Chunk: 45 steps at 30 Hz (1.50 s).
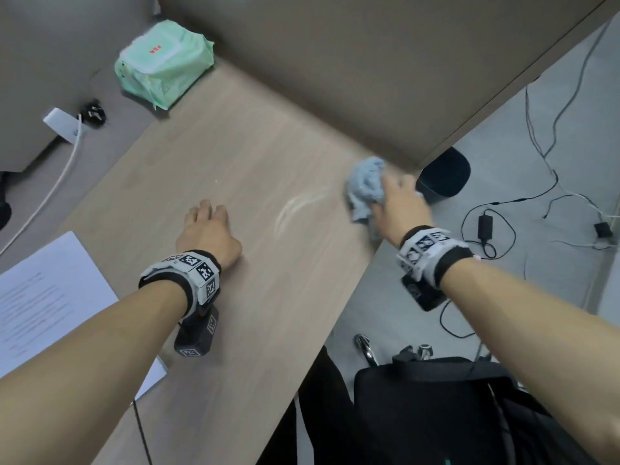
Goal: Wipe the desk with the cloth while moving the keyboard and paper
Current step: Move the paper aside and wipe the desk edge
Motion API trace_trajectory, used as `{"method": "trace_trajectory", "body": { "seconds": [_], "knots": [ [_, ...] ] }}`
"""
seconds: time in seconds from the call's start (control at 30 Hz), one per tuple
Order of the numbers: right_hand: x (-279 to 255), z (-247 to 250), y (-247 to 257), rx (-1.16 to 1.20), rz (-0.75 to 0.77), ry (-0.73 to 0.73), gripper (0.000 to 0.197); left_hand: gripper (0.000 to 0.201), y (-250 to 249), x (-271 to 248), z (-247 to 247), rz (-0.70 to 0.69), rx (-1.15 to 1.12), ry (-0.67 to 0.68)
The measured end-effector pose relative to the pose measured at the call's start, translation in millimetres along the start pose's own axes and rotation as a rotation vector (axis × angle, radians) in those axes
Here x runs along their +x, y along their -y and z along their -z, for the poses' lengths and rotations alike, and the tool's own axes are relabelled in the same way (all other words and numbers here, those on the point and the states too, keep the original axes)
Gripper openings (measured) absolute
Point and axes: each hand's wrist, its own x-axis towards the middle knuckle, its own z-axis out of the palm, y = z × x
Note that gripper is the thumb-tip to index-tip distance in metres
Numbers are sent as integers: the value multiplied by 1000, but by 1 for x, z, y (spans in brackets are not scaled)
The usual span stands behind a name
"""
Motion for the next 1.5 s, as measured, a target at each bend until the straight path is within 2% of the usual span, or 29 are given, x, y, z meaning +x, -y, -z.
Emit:
{"method": "trace_trajectory", "body": {
  "seconds": [0.13, 0.2, 0.27, 0.4, 0.47, 0.53, 0.6, 0.7, 0.83, 0.93, 1.1, 1.27, 1.37, 1.5],
  "knots": [
    [-39, -37, 96, 78, 386, 146, 56, 62, 3, 3, -1, 1, 12, 13],
    [-49, -55, 108, 16, 465, 166, 54, 65, 4, 5, -3, 0, 12, 25],
    [-44, -58, 93, 26, 389, 155, 54, 67, 6, 6, -3, -6, 7, 27],
    [-10, -35, 24, 44, 2, 116, 61, 69, 7, 5, -2, -3, -12, 30],
    [-2, -16, -10, 47, -163, 35, 47, 69, 6, 5, -2, 0, -14, 27],
    [-3, -5, -23, 66, -191, -13, 40, 68, 5, 4, -1, 14, -7, 18],
    [-9, -3, -11, 71, -78, -6, 45, 66, 4, 4, 2, 15, -4, 17],
    [-19, -15, 40, 153, 212, 44, 46, 62, 5, 5, 7, 8, 5, 27],
    [-18, -39, 105, -26, 575, 79, 42, 65, 8, 6, 11, -13, 23, 40],
    [7, -45, 130, -74, 671, 57, 44, 66, 9, 6, 12, -22, 39, 40],
    [68, -34, 154, -154, 626, -53, 45, 64, 10, 7, 7, -30, 57, -4],
    [114, -23, 162, -156, 513, -65, 57, 59, 12, 9, 4, -46, 67, -33],
    [118, -19, 135, -160, 403, -91, 51, 59, 15, 10, 3, -50, 63, -40],
    [95, -13, 64, -181, 204, -132, 51, 64, 21, 10, 0, -71, 74, -36]
  ]
}}
